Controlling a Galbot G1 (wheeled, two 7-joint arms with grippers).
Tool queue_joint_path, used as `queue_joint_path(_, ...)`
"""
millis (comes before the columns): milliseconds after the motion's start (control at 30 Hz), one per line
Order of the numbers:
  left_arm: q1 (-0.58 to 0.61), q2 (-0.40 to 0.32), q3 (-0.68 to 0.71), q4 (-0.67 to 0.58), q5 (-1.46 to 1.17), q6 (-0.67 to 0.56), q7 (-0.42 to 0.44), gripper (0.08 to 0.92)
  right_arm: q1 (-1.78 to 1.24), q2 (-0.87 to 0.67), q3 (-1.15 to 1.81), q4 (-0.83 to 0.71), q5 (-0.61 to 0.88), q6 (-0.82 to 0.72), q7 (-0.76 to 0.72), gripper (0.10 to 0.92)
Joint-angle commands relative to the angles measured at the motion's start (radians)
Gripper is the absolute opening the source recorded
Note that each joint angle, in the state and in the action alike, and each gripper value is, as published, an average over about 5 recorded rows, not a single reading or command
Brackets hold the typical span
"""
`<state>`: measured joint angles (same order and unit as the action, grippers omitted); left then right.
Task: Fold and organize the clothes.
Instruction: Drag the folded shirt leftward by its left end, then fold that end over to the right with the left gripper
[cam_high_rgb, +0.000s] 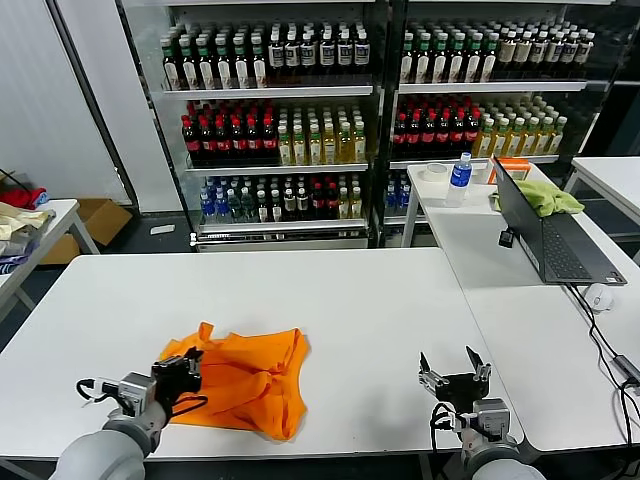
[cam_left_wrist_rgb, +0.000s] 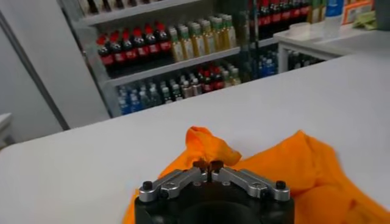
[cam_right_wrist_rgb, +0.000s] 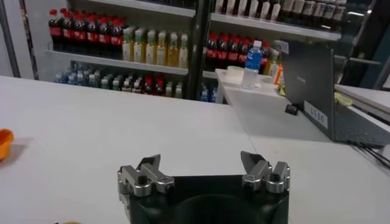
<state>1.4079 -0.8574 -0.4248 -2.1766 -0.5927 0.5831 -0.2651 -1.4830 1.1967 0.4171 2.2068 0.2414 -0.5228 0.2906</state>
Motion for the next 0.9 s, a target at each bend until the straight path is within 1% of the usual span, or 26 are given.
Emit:
queue_joint_path(33, -0.111, -0.039, 0.110, 0.019, -0.125, -0.002, 0.009, 0.091, -0.002, -0.001, 0.004, 0.001, -0.001, -0.001, 0.001, 0.823)
queue_joint_path(200, -0.135, -0.075, 0.121, 0.031, -0.139, -0.004, 0.028, 0.091, -0.005, 0.006, 0.008, 0.001, -0.001, 0.000, 0.002, 0.823)
queue_joint_path(400, -0.178, -0.121, 0.158, 0.067, -0.136, -0.005, 0.024, 0.091, -0.006, 0.012, 0.008, 0.003, -0.004, 0.000, 0.002, 0.823)
queue_joint_path(900, -0.215, -0.173, 0.204, 0.121, -0.179, -0.004, 0.012, 0.091, -0.010, 0.012, 0.014, 0.003, -0.006, -0.001, 0.002, 0.823)
